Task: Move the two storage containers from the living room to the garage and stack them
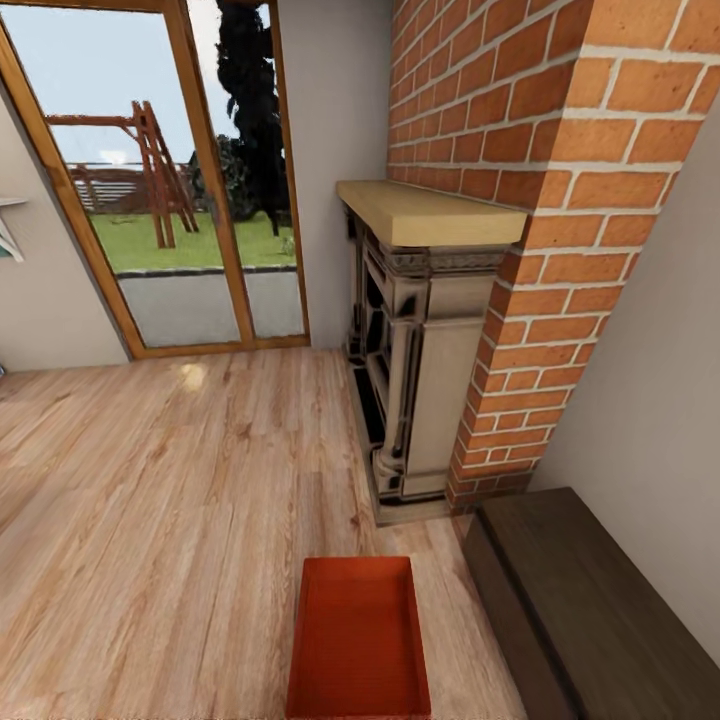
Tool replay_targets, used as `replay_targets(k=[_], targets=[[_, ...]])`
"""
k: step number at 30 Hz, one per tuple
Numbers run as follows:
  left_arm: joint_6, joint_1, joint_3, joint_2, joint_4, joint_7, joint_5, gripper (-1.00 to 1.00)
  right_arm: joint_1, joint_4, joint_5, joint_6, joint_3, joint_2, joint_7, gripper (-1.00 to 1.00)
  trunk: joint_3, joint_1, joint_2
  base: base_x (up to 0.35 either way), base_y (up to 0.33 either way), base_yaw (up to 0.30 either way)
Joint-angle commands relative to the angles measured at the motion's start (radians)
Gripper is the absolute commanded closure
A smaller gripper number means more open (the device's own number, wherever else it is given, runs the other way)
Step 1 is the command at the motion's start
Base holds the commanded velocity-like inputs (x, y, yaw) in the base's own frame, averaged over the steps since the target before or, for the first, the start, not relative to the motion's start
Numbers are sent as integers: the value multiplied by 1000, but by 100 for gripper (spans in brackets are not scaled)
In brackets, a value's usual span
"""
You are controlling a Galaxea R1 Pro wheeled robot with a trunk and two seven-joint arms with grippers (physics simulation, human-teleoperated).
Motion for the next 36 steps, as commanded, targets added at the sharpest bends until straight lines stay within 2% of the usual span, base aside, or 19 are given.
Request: replay_targets(k=[1, 18, 23, 28, 30, 33, 36], targets=[[-3, 0, 2, 0, 1, -2, 7, -100, -1, 1, 3, -3, -2, 0, -2, -100, -6, 4, -8, 0, 0, 0], [-3, -1, 2, 3, -2, -2, 8, -100, -1, -6, 3, -4, -5, 0, -2, -100, -87, 69, -127, 0, 0, 0], [2, -1, 3, 4, -52, -2, 7, -100, -1, -49, 3, -3, -7, 0, -2, -100, -110, 88, -162, 0, 0, 0], [10, 0, 5, 5, -126, 17, 30, -100, -2, -125, 3, -3, -7, 0, -2, -100, -134, 108, -197, 0, 0, 0], [31, 0, 5, 4, -157, 27, 35, -100, -3, -153, 3, -1, -7, 0, -2, -100, -144, 115, -211, 0, 0, 0], [194, -1, 5, 10, -320, 50, 38, -100, -10, -283, 6, 13, -6, 0, -4, -100, -158, 127, -232, 0, 0, 0], [282, -3, 5, 13, -448, 59, 38, -100, -34, -362, 18, 36, -7, 0, -5, -100, -172, 138, -253, 0, 0, 0]])
